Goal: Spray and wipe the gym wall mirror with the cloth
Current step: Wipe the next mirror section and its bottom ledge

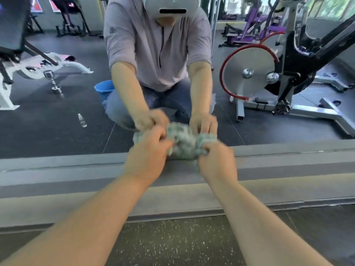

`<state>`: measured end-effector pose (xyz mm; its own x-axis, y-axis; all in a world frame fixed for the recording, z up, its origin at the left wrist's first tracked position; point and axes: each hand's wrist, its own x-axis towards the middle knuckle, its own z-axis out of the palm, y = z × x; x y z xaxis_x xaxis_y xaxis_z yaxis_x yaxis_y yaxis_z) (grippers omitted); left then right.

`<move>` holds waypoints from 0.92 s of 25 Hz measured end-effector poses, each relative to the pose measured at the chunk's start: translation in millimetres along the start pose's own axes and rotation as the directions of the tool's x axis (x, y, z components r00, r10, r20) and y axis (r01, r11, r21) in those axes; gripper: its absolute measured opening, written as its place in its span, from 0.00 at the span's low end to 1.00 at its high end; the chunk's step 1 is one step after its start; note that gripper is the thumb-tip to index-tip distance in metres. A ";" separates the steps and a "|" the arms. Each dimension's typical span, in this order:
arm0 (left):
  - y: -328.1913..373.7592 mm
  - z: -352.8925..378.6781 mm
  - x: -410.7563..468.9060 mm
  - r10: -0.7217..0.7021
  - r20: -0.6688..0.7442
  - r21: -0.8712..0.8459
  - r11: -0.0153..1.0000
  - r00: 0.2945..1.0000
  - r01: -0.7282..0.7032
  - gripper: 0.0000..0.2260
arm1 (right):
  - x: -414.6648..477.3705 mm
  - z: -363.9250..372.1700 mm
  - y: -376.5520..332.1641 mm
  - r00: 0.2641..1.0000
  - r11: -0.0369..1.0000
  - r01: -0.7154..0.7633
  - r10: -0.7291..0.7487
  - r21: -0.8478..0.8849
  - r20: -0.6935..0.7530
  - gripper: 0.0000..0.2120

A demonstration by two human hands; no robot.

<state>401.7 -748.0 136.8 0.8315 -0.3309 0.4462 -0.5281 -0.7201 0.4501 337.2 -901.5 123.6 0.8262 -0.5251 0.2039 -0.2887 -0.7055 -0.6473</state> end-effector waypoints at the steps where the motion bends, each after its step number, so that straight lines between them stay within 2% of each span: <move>1: -11.0 8.3 -14.1 -0.092 0.119 -0.056 0.994 0.989 0.099 0.05 | -6.4 3.1 6.6 0.995 0.997 -0.050 0.055 -0.066 0.083 0.09; 2: -18.4 11.7 -20.2 -0.073 0.153 -0.090 0.992 0.985 0.087 0.04 | -6.2 0.8 6.0 0.996 0.998 -0.047 0.051 -0.046 0.078 0.10; 3: -20.0 9.5 -19.2 -0.002 0.122 -0.127 0.992 0.993 0.018 0.05 | -1.9 -7.0 -2.1 1.000 0.999 -0.009 0.009 0.044 0.000 0.09; 4: -16.5 5.7 -11.6 0.114 0.019 -0.110 0.988 0.993 -0.111 0.08 | 3.1 -18.0 -12.3 0.991 0.989 0.049 -0.031 0.140 -0.128 0.08; 6: -6.2 7.7 4.0 0.359 -0.163 0.098 0.933 0.919 -0.347 0.12 | 11.4 -33.9 -23.3 0.942 0.968 0.138 -0.064 0.207 -0.330 0.03; 8: -0.1 17.3 -2.3 0.456 -0.149 0.212 0.881 0.877 -0.422 0.14 | 9.2 -27.7 -10.8 0.958 0.985 0.086 -0.040 0.150 -0.285 0.05; 10: -2.6 35.4 -26.7 0.451 -0.010 0.302 0.852 0.892 -0.427 0.12 | -7.2 -11.7 6.1 0.992 0.995 -0.066 0.073 0.072 -0.104 0.09; 13: -9.8 46.9 -47.1 0.280 0.098 0.231 0.927 0.955 -0.296 0.12 | -19.5 4.6 20.7 0.980 0.972 -0.200 0.200 0.125 0.011 0.18; 16: 2.2 43.2 -40.7 0.207 0.080 0.264 0.939 0.975 -0.221 0.09 | -19.3 5.7 25.6 0.969 0.948 -0.238 0.247 0.211 -0.019 0.21; 19: 21.3 50.0 -35.6 0.113 0.161 0.216 0.965 0.980 -0.147 0.16 | -15.4 3.3 35.3 0.926 0.848 -0.304 0.370 0.433 -0.074 0.20; 21: 33.8 55.3 -35.3 0.179 0.162 0.141 0.969 0.970 -0.203 0.19 | -7.3 -8.0 38.9 0.896 0.794 -0.302 0.426 0.527 -0.128 0.20; 23: 45.1 61.1 -30.3 0.278 0.161 0.071 0.954 0.947 -0.292 0.22 | 6.6 -20.2 49.1 0.866 0.778 -0.317 0.471 0.542 -0.169 0.18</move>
<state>363.2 -807.8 96.3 0.6683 -0.6116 0.4235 -0.7343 -0.6334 0.2442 318.7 -949.2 108.0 0.4974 -0.8675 -0.0041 -0.2246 -0.1242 -0.9665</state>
